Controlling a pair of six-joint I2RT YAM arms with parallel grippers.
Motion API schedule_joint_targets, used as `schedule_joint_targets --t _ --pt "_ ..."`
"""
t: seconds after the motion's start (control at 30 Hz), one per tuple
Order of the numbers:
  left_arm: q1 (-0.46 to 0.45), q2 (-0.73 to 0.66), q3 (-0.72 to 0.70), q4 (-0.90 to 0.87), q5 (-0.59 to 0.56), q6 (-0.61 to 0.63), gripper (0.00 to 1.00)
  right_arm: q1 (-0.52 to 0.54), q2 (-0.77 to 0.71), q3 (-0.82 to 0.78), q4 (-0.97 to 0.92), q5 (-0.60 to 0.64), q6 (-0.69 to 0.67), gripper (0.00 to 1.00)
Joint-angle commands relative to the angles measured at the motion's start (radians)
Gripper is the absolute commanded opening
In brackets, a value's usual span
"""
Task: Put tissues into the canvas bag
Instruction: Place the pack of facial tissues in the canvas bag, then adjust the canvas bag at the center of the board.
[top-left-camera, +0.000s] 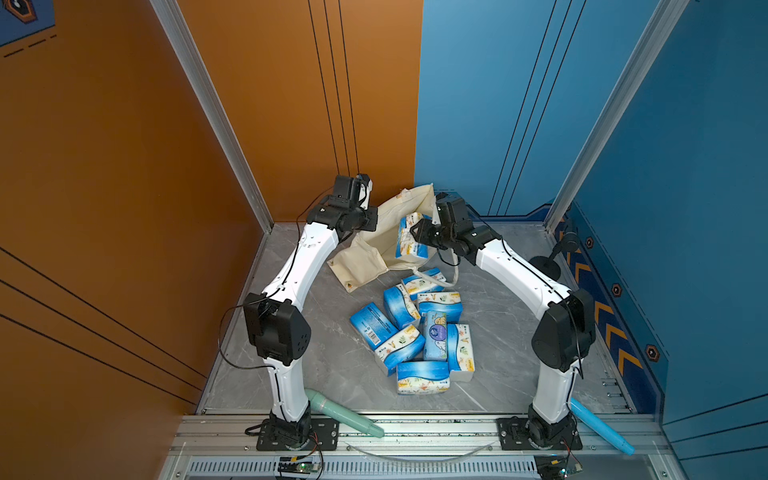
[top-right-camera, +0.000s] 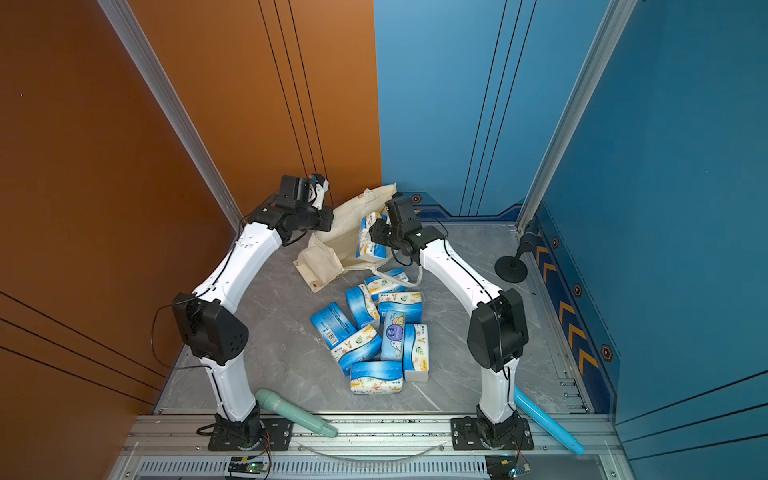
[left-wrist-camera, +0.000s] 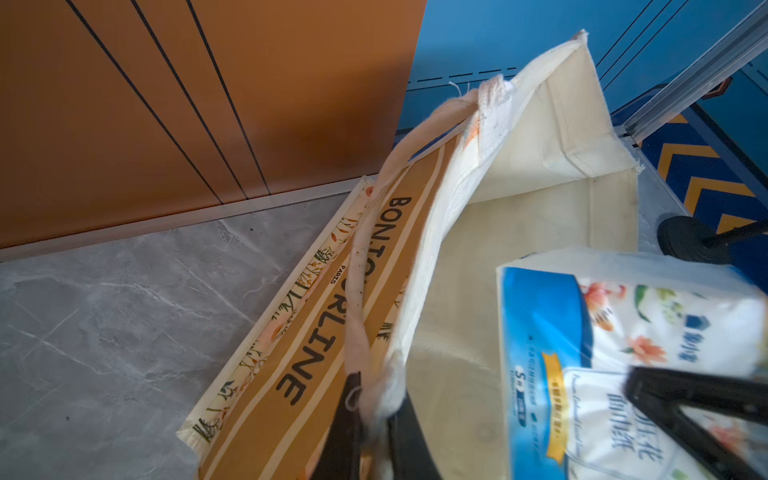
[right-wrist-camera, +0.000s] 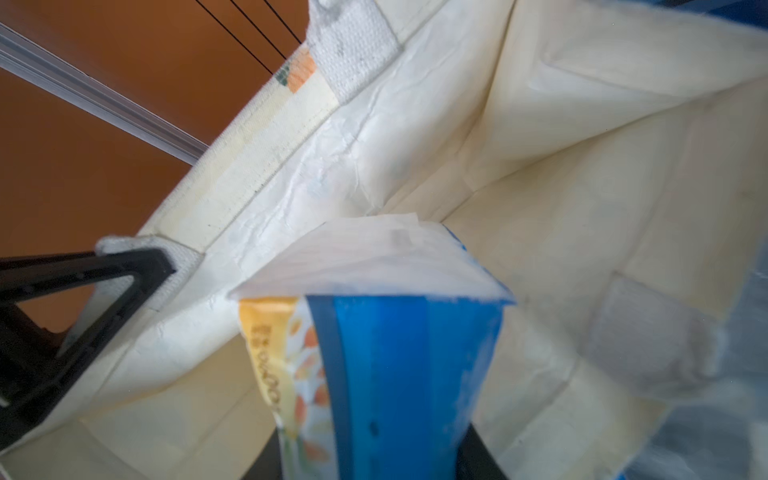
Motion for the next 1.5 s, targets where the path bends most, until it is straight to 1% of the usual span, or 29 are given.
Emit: schedule_joint_targets --t 0.0,0.07,0.13,0.17,0.2,0.23,0.27,0.3,0.33,0.4,0.47,0.57,0.67,0.73,0.8,0.93,1.07,1.27,1.47 --pt "0.031 -0.032 -0.025 0.069 0.071 -0.054 0.0 0.018 0.062 0.091 0.08 -0.017 0.099 0.3" --pt "0.038 -0.032 -0.022 0.069 0.08 -0.055 0.0 0.033 0.105 0.136 0.028 0.032 0.096 0.31" --pt "0.05 -0.032 -0.02 0.071 0.098 -0.066 0.0 0.046 0.147 0.171 -0.029 0.076 0.075 0.36" --pt "0.057 -0.033 -0.019 0.072 0.11 -0.072 0.0 0.051 0.166 0.177 -0.043 0.09 0.066 0.42" --pt "0.063 -0.034 -0.019 0.075 0.116 -0.077 0.0 0.055 0.174 0.175 -0.045 0.095 0.062 0.54" --pt "0.069 -0.033 -0.02 0.077 0.125 -0.079 0.0 0.057 0.178 0.172 -0.047 0.093 0.057 0.7" --pt "0.074 -0.032 -0.018 0.079 0.135 -0.083 0.0 0.057 0.175 0.168 -0.045 0.085 0.049 0.82" --pt "0.077 -0.031 -0.016 0.078 0.141 -0.083 0.0 0.056 0.167 0.162 -0.044 0.079 0.037 0.88" --pt "0.081 -0.029 -0.016 0.08 0.149 -0.084 0.0 0.058 0.146 0.155 -0.042 0.082 0.014 0.9" --pt "0.087 -0.023 -0.016 0.078 0.163 -0.087 0.0 0.064 0.068 0.12 -0.03 0.125 -0.045 0.91" --pt "0.09 -0.015 -0.017 0.077 0.173 -0.088 0.0 0.077 -0.029 0.074 -0.019 0.199 -0.129 0.9" --pt "0.095 -0.005 -0.013 0.077 0.18 -0.092 0.0 0.067 -0.157 0.012 -0.053 0.256 -0.201 0.88" --pt "0.096 0.004 -0.004 0.077 0.187 -0.092 0.0 0.02 -0.247 -0.087 -0.131 0.249 -0.198 0.82" --pt "0.095 0.008 0.002 0.077 0.19 -0.092 0.0 -0.019 -0.277 -0.148 -0.183 0.231 -0.186 0.77" --pt "0.095 0.011 0.009 0.077 0.191 -0.091 0.0 -0.053 -0.297 -0.22 -0.194 0.204 -0.166 0.74" --pt "0.095 0.022 0.021 0.075 0.189 -0.092 0.0 -0.076 -0.276 -0.288 -0.195 0.157 -0.144 0.72" --pt "0.096 0.028 0.023 0.075 0.19 -0.094 0.0 -0.082 -0.209 -0.283 -0.172 0.07 -0.109 0.71" --pt "0.093 0.036 0.021 0.068 0.191 -0.088 0.0 -0.079 -0.156 -0.289 -0.107 0.05 -0.069 0.71" --pt "0.09 0.037 0.018 0.061 0.19 -0.078 0.0 -0.085 -0.101 -0.29 -0.009 -0.021 -0.002 0.7"
